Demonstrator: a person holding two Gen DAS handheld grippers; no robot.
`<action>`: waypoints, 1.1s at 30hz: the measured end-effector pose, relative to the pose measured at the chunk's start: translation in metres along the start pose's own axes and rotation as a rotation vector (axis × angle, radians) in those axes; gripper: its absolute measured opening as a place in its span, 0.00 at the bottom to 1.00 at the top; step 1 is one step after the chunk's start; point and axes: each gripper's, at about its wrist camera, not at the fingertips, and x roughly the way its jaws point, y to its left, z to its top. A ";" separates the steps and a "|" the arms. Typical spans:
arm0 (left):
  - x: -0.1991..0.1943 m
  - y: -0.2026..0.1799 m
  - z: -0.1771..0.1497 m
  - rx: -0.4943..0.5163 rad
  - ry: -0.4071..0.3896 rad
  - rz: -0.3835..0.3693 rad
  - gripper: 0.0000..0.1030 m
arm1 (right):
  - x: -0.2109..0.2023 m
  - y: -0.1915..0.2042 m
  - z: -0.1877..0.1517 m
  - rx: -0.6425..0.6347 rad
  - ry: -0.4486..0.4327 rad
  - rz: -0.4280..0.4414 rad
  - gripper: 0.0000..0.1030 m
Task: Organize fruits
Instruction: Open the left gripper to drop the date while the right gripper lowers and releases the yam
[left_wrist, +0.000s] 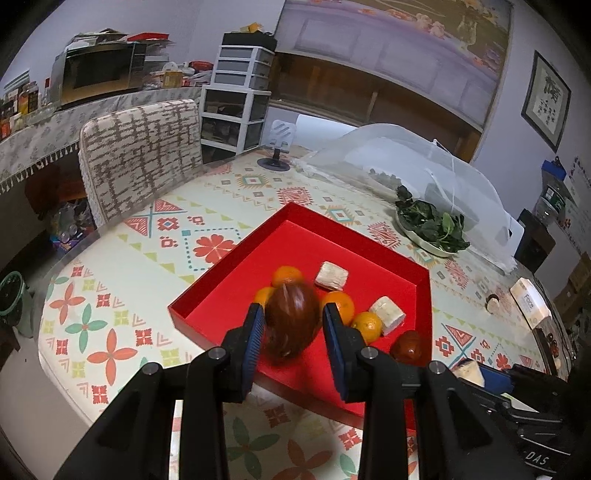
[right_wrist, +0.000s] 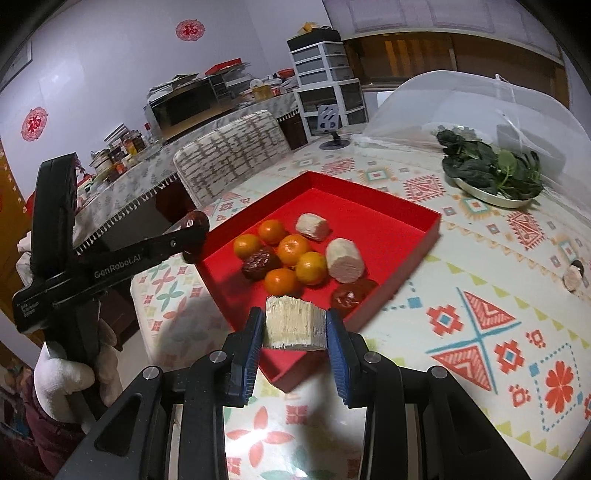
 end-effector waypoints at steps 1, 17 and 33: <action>0.001 -0.002 0.000 0.007 -0.001 -0.001 0.31 | 0.001 0.000 0.000 0.001 -0.001 0.000 0.35; 0.021 0.007 -0.002 -0.026 0.021 -0.023 0.31 | 0.005 -0.013 0.001 0.029 0.014 -0.038 0.35; 0.016 0.018 -0.002 -0.029 0.022 -0.033 0.41 | 0.026 -0.013 0.016 0.017 0.050 0.010 0.35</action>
